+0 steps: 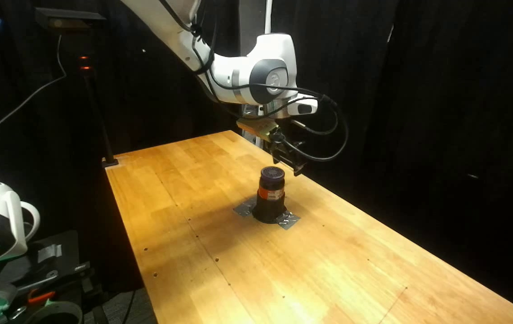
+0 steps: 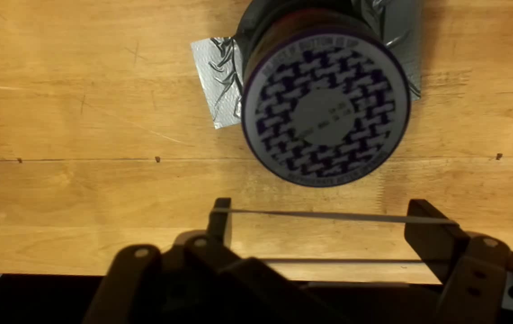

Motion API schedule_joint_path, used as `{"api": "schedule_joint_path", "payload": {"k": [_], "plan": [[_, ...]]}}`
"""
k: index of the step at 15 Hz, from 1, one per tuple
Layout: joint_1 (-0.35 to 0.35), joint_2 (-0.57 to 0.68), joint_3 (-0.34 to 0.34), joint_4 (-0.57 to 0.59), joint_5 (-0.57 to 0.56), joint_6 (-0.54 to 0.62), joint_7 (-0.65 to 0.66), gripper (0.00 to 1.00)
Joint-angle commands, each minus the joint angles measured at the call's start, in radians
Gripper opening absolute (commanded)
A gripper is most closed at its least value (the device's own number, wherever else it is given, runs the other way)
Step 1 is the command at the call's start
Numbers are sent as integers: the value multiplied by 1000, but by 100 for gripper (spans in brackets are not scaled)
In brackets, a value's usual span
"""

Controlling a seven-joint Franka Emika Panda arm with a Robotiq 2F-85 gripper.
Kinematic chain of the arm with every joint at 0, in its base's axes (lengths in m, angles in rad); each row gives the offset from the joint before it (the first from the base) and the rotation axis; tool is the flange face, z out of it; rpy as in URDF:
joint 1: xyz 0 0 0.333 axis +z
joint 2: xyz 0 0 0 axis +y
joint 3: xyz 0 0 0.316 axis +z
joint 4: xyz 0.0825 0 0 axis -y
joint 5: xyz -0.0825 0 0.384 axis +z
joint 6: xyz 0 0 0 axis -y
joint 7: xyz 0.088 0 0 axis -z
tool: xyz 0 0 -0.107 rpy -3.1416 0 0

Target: Put the rubber band on the cup

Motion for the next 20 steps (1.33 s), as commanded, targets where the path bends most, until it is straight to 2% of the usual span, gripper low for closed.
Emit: {"api": "schedule_joint_path", "payload": {"k": [1,9,16,20], "plan": [[16,42,-22,89,16,-93,-39,100],[2,40,-12,99,35,-231,-61,100],[-19,40,6,70,97,-178,-113,100],[-26,33,7,56,122,-219,-132,100]]}}
